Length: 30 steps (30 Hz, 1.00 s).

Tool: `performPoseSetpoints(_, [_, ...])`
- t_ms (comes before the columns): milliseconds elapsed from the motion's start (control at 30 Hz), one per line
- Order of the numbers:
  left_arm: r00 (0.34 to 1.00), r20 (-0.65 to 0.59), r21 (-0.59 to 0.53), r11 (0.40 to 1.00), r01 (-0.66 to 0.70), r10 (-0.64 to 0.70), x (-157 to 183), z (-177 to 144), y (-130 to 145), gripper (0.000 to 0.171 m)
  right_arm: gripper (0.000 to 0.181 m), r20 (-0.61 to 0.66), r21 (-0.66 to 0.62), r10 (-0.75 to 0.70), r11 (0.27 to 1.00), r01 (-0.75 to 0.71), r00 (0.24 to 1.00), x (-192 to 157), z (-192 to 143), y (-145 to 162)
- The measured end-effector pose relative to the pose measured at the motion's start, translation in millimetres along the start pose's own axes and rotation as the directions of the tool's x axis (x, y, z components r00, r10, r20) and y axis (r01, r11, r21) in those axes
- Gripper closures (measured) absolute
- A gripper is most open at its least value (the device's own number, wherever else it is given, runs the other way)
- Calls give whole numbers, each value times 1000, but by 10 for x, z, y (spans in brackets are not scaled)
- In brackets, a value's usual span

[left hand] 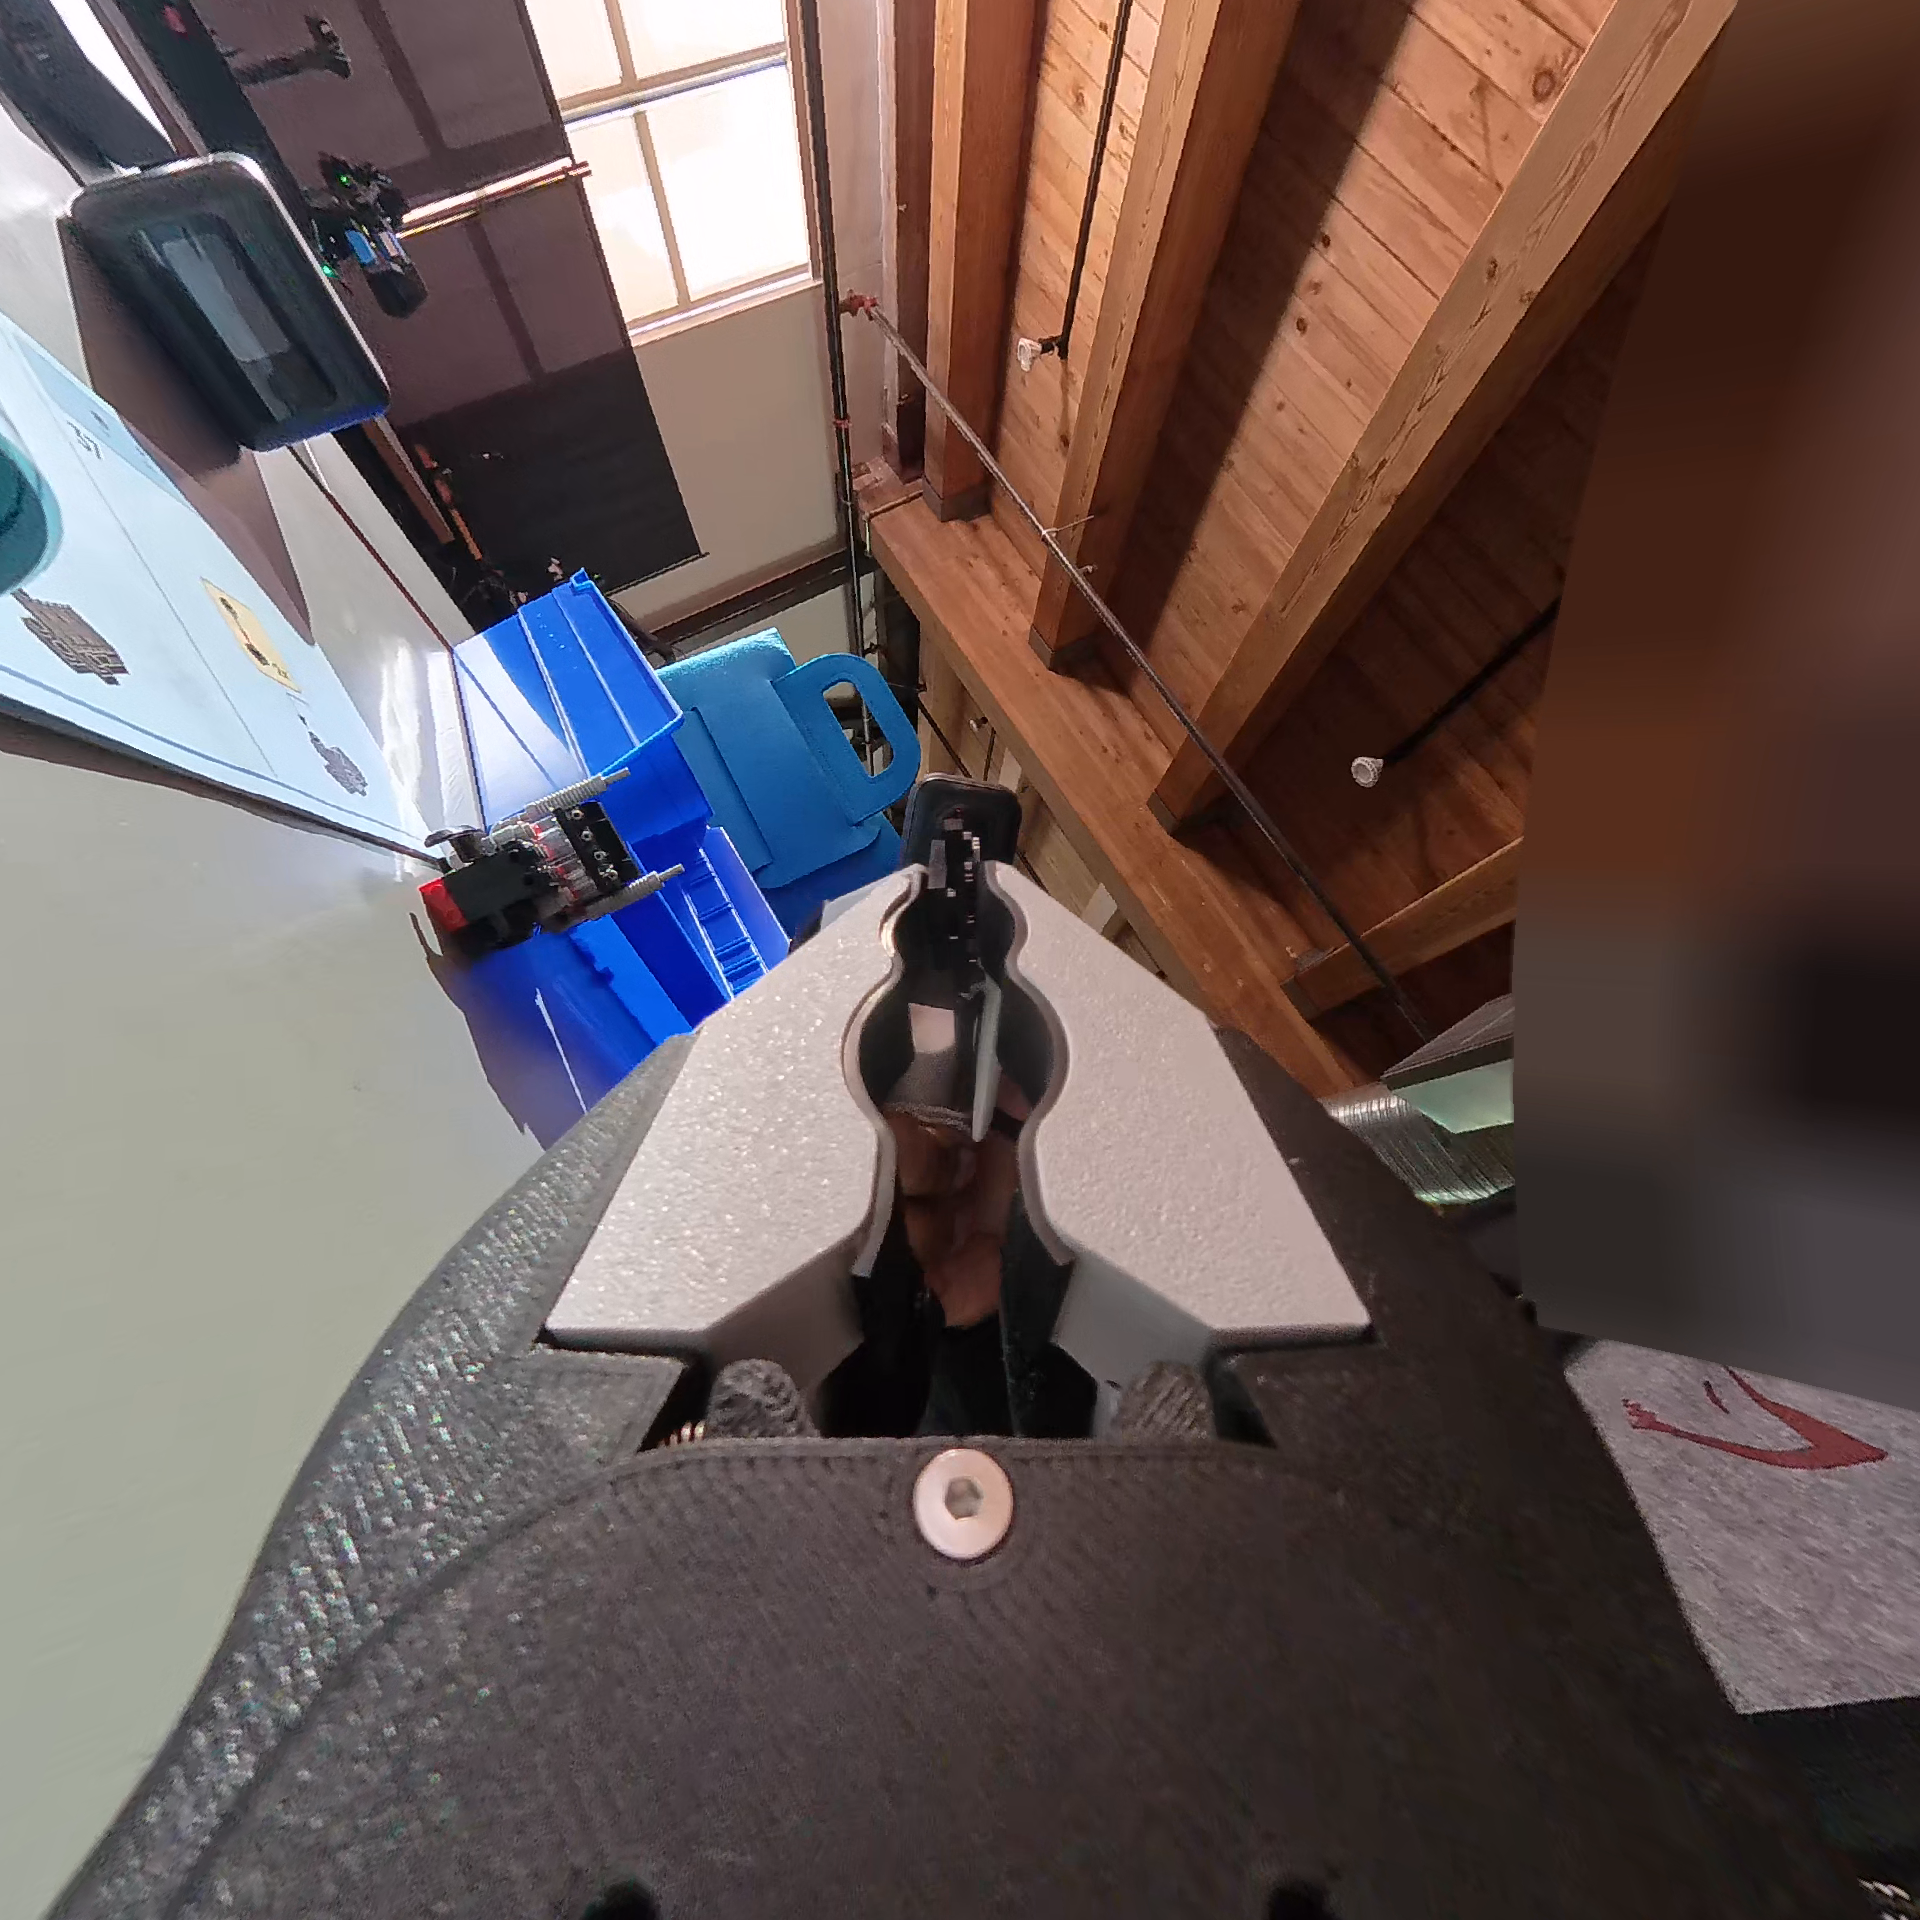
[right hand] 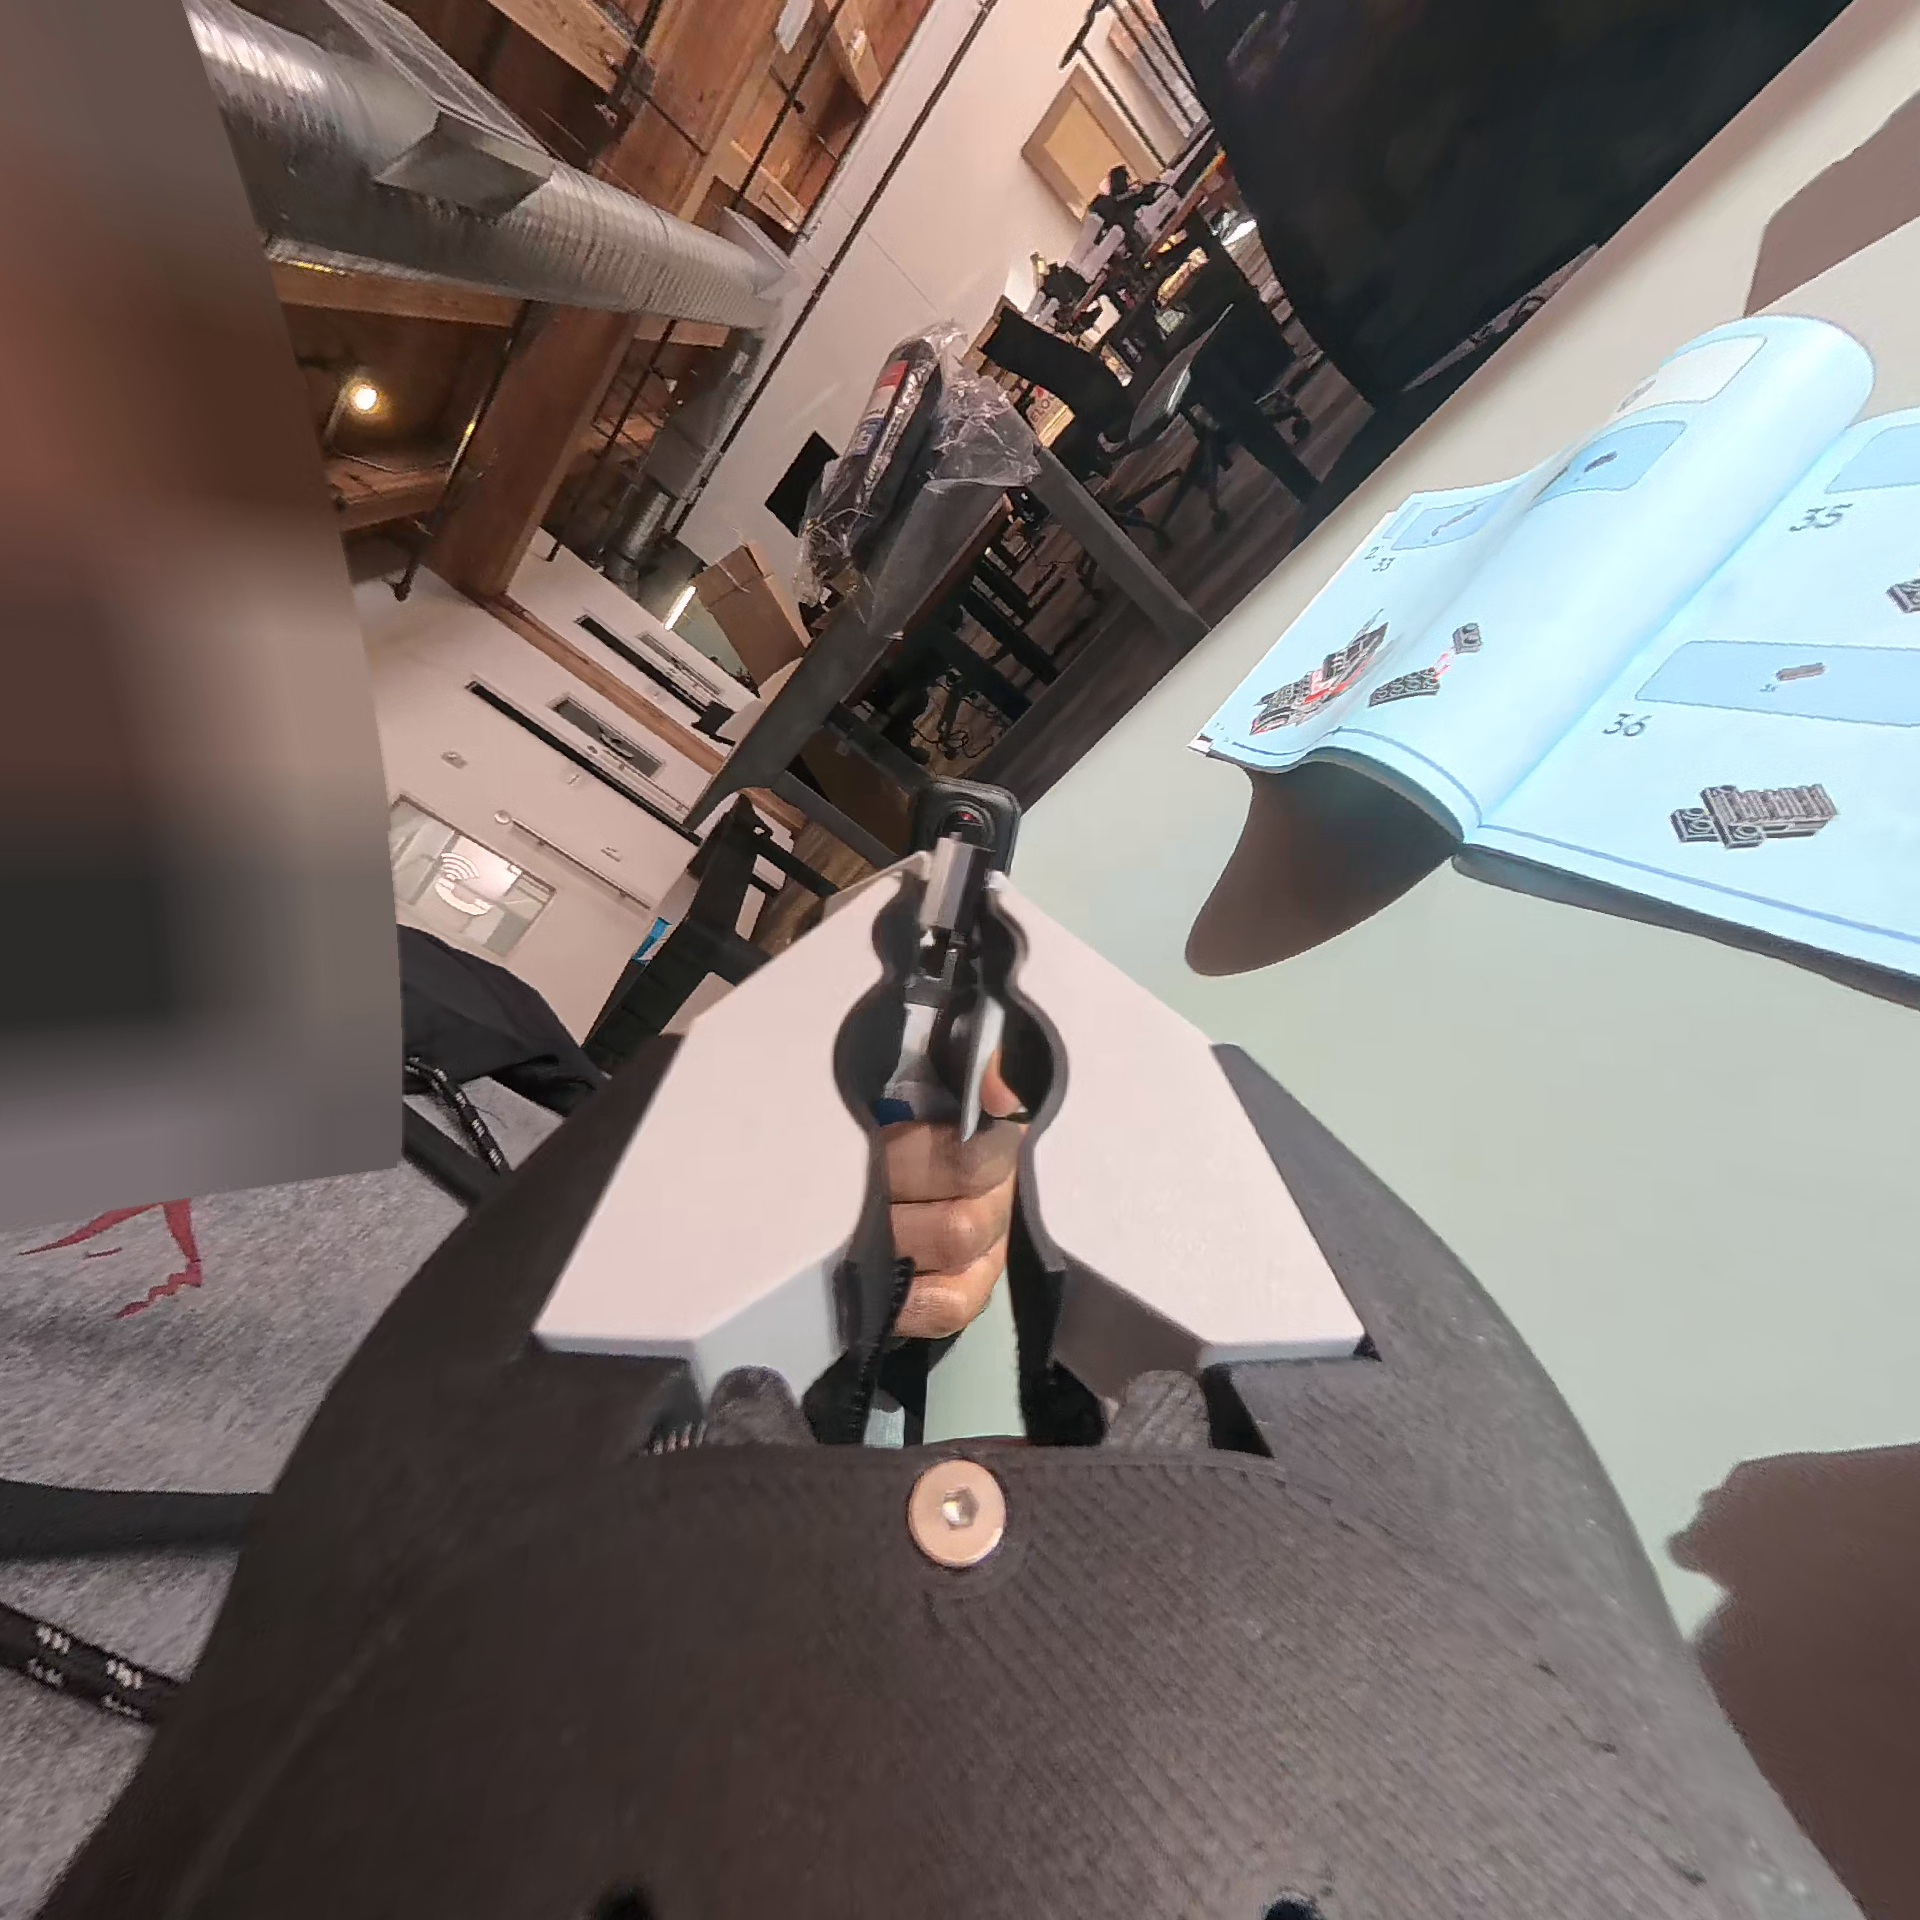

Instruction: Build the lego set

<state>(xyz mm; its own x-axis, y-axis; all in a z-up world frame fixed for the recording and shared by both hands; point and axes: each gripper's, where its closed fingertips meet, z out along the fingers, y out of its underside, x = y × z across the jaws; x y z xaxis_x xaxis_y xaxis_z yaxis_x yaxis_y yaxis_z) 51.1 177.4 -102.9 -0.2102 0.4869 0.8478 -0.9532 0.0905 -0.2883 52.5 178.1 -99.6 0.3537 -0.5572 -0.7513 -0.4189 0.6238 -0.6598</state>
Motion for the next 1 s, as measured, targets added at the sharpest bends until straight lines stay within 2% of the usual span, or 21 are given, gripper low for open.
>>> performPoseSetpoints(300, [998, -15, -39, 998, 53, -54, -8, 15, 39, 159, 172, -37, -1, -19, 1000, 19, 999, 24, -39, 11])
performPoseSetpoints(600, [993, -47, -69, 992, 102, -105, 15, 9, 59, 159, 171, -18, 38, 25, 999, -24, 1000, 10, -104, -50])
performPoseSetpoints(1000, [995, -42, -84, 993, 85, -89, 23, 20, 94, 163, 171, -7, 19, 42, 999, -42, 999, -31, -69, 6])
